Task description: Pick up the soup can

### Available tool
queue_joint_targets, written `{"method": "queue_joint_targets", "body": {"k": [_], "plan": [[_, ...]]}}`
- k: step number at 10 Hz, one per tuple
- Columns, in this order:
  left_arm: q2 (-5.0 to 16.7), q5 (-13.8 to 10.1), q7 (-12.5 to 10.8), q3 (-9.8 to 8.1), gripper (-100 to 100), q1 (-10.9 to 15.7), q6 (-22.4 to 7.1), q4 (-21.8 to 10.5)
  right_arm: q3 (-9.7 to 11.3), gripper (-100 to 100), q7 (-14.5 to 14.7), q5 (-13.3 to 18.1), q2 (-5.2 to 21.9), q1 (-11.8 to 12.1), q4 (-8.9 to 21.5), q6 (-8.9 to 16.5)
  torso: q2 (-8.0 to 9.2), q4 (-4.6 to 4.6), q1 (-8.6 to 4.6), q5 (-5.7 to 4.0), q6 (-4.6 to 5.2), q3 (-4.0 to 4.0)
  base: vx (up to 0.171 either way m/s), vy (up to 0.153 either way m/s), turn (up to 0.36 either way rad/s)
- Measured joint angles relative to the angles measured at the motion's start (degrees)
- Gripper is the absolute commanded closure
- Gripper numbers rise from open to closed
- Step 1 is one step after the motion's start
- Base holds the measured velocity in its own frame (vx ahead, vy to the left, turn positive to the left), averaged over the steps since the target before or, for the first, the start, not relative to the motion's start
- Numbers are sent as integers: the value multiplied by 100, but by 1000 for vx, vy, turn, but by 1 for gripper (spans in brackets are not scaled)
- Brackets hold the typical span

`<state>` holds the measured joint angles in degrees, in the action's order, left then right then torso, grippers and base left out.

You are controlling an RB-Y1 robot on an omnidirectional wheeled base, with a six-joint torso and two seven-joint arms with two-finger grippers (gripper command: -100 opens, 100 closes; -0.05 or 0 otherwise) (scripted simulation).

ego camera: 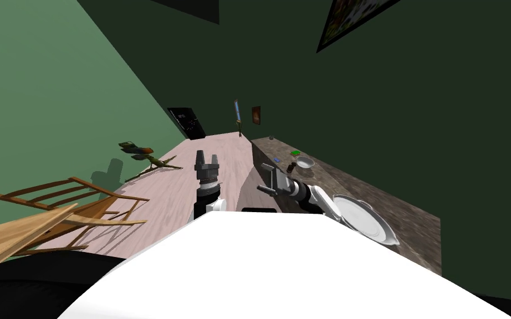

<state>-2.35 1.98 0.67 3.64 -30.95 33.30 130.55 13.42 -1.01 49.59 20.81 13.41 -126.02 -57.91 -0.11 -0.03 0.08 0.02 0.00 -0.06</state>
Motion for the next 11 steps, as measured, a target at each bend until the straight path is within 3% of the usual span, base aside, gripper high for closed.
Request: {"method": "queue_joint_targets", "body": {"k": [2,11], "plan": [[0,0,0,0,0,0,0,0,79,-100,12,289,50,-71,15,-74,3,0,-1,0,-1,1,22,23,-45],[0,0,0,0,0,0,0,0,530,-100,229,1822,688,-750,303,-827,-11,-3,8,2,-1,-7,43,43,-56]]}}
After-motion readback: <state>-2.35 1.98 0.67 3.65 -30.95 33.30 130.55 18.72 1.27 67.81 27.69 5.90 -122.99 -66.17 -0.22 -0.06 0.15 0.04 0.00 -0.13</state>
